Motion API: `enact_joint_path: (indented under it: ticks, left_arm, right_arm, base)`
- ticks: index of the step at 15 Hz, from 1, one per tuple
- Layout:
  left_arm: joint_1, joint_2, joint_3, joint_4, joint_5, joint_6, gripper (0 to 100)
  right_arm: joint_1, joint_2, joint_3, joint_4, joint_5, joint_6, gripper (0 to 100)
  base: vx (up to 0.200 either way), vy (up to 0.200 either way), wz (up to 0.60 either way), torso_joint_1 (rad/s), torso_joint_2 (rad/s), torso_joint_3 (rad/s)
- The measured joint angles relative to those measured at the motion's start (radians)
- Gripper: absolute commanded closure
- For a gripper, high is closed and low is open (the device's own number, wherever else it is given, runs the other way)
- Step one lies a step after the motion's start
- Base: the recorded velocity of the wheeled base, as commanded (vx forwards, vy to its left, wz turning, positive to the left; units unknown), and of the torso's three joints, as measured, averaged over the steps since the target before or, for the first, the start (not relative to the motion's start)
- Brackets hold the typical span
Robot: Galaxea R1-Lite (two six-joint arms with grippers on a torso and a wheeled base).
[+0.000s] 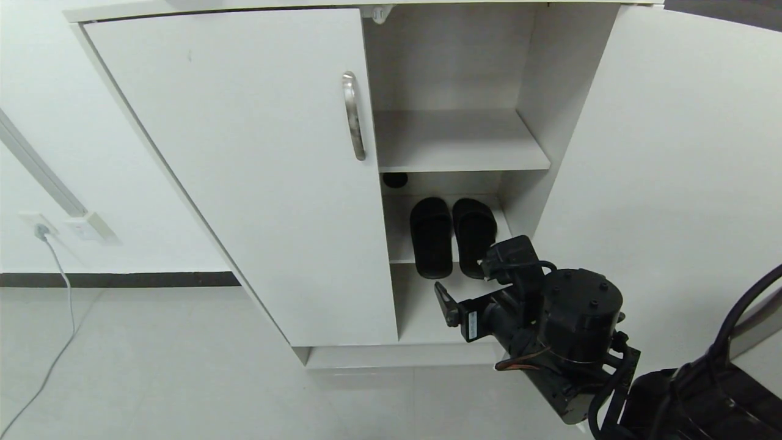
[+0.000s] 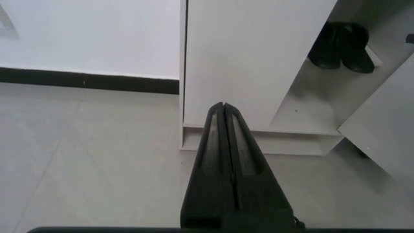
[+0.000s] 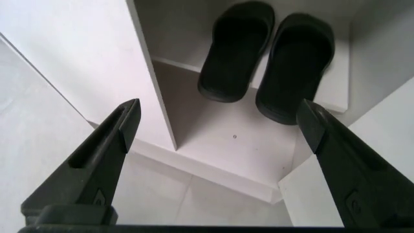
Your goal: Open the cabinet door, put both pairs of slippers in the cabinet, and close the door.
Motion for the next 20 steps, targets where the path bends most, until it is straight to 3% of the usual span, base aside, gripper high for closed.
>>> enact_joint_path:
  ticks: [8,20]
  left_arm:
    - [0.0,0.0,0.0,0.0,0.0,0.0,100]
    - [0.0,0.0,0.0,0.0,0.0,0.0,100]
  right_arm:
    - [0.0,0.008,-0.001,0.002,-0.001,-0.002,0]
    - [-0.003,0.046,-0.001,-0.003,-0.008,-0.001,0]
  base:
    - [0.0,0.0,0.0,0.002,0.0,0.2]
    - [0.0,0.017,0.0,0.0,0.0,0.011]
